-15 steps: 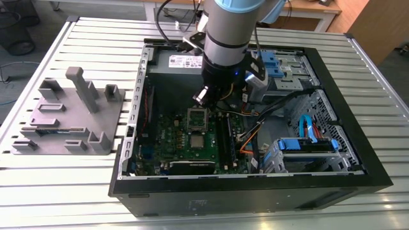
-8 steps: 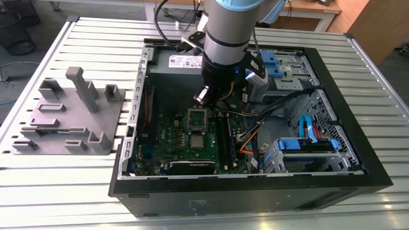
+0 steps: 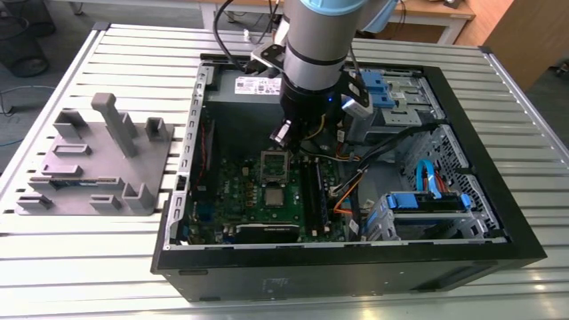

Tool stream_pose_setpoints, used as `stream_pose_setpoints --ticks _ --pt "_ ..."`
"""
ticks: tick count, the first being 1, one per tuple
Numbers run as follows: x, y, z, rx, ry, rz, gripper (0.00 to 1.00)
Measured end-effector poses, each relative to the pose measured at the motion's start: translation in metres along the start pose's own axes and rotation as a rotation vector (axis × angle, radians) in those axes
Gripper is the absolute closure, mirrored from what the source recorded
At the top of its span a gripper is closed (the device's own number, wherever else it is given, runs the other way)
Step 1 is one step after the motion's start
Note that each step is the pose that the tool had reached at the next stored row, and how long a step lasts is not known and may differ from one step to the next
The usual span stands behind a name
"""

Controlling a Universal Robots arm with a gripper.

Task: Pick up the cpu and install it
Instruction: 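Close the cpu cover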

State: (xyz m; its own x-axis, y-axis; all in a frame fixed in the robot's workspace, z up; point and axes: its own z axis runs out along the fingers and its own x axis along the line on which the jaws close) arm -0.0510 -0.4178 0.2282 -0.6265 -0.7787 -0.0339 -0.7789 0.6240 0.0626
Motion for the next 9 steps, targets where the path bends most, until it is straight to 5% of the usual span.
stream_pose_setpoints --ticks 9 --pt "0.0004 0.0008 -0.0036 -0.0005 0.0025 -0.039 0.89"
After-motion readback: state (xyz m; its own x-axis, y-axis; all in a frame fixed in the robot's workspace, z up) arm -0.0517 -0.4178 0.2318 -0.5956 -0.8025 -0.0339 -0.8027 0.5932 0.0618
